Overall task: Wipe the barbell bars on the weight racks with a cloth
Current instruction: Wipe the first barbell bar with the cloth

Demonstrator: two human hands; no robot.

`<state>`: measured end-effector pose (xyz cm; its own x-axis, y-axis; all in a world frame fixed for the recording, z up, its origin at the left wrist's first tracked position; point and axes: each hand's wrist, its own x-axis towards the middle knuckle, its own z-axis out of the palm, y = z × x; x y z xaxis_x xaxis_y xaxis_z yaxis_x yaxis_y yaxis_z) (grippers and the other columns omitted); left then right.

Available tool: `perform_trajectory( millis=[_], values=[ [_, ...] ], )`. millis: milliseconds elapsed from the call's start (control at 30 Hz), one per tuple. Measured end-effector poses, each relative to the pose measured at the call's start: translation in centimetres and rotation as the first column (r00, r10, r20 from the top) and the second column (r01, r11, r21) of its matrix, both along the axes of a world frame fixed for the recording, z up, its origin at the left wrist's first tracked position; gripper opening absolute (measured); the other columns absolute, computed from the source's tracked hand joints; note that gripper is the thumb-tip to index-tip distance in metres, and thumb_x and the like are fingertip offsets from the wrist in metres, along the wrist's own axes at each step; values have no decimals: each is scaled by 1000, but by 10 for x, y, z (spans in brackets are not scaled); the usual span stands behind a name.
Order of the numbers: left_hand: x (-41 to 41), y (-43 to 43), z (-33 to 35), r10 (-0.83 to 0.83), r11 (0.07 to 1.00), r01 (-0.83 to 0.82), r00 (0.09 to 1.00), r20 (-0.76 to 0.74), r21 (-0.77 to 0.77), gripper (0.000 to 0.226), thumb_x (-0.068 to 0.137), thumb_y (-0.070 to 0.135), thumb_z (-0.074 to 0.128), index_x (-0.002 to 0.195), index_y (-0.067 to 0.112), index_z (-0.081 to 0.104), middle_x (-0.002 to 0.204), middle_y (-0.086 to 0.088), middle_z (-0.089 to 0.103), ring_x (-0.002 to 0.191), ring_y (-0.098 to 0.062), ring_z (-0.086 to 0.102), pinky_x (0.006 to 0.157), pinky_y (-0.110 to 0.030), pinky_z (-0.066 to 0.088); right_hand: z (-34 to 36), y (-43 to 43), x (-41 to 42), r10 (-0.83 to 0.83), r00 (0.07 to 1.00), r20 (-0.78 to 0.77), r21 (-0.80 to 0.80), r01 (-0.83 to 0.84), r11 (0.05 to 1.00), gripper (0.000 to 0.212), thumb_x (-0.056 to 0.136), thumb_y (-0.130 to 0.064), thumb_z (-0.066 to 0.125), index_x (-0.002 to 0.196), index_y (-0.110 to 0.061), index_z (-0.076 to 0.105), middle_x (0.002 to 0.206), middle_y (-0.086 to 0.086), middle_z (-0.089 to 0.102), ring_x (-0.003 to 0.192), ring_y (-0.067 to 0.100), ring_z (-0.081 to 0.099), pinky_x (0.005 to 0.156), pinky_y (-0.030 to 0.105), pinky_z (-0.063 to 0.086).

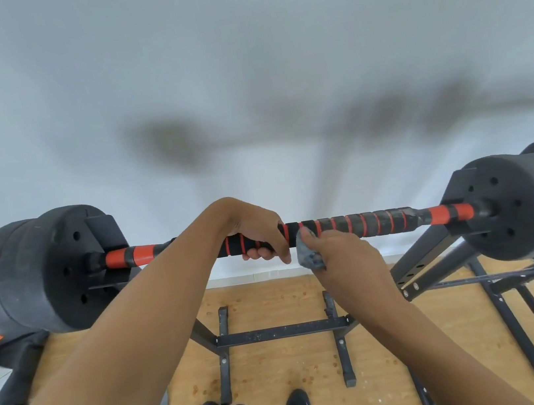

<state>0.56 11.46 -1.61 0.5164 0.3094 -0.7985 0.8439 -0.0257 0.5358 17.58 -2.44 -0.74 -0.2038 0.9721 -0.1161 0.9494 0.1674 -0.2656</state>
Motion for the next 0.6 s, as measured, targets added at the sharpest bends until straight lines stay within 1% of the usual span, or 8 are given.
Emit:
perform_trajectory(
  millis=[67,167,200,267,333,367,500,600],
  values=[
    [-1,-4,1,6,997,-7,1000,18,81,23,88,29,79,85,10,67,70,-7,67,54,-20,58,63,-33,54,-2,-11,5,-26,997,-68,-12,26,1000,43,99,-26,55,141,-34,51,92,-7,53,87,18,58,76,36,55],
    [0,-19,2,-11,882,-6,999,34,471,19,84,36,79,89,25,65,77,2,74,63,-15,69,65,-31,57,-1,-14,17,-80,983,-165,16,84,996,17,98,-25,55,104,-39,63,78,-10,55,73,14,58,65,32,54],
    [1,-28,-1,-22,764,28,1000,-18,644,20,83,38,77,85,29,60,76,4,70,65,-14,67,62,-29,52,3,-10,21,-99,976,-196,49,110,993,18,99,-23,52,88,-36,59,70,-10,52,65,12,55,58,29,49],
    [9,-50,-13,25,428,117,990,-141,896,20,86,38,70,86,28,52,75,9,58,69,-16,58,61,-28,40,9,8,32,-129,962,-242,102,158,982,24,99,-21,49,77,-30,52,61,-7,50,56,9,50,52,24,41],
    [18,-72,-36,70,152,124,988,-136,981,17,89,30,68,93,23,53,78,8,53,70,-16,50,62,-30,39,18,27,37,-155,954,-258,122,191,974,22,97,-20,47,76,-23,53,59,-5,54,54,11,51,54,25,44],
    [21,-79,-47,76,77,119,989,-125,990,19,88,27,72,94,20,55,78,5,54,69,-16,48,62,-30,41,19,37,38,-162,955,-250,118,197,973,21,93,-18,46,74,-20,53,60,-4,56,54,12,52,55,28,46],
    [23,-76,-61,115,-71,70,991,-62,995,37,77,22,80,75,17,43,60,3,38,51,-17,37,51,-30,30,14,58,22,-124,988,-96,33,128,991,20,81,-22,46,62,-16,47,55,0,51,52,18,47,57,38,48],
    [27,-71,-53,149,-28,78,986,-73,997,40,77,20,76,68,19,36,52,6,29,43,-18,33,48,-28,23,6,49,9,-109,993,-53,66,113,991,20,86,-24,48,68,-20,55,64,-4,50,59,19,53,60,34,47]
  ],
)
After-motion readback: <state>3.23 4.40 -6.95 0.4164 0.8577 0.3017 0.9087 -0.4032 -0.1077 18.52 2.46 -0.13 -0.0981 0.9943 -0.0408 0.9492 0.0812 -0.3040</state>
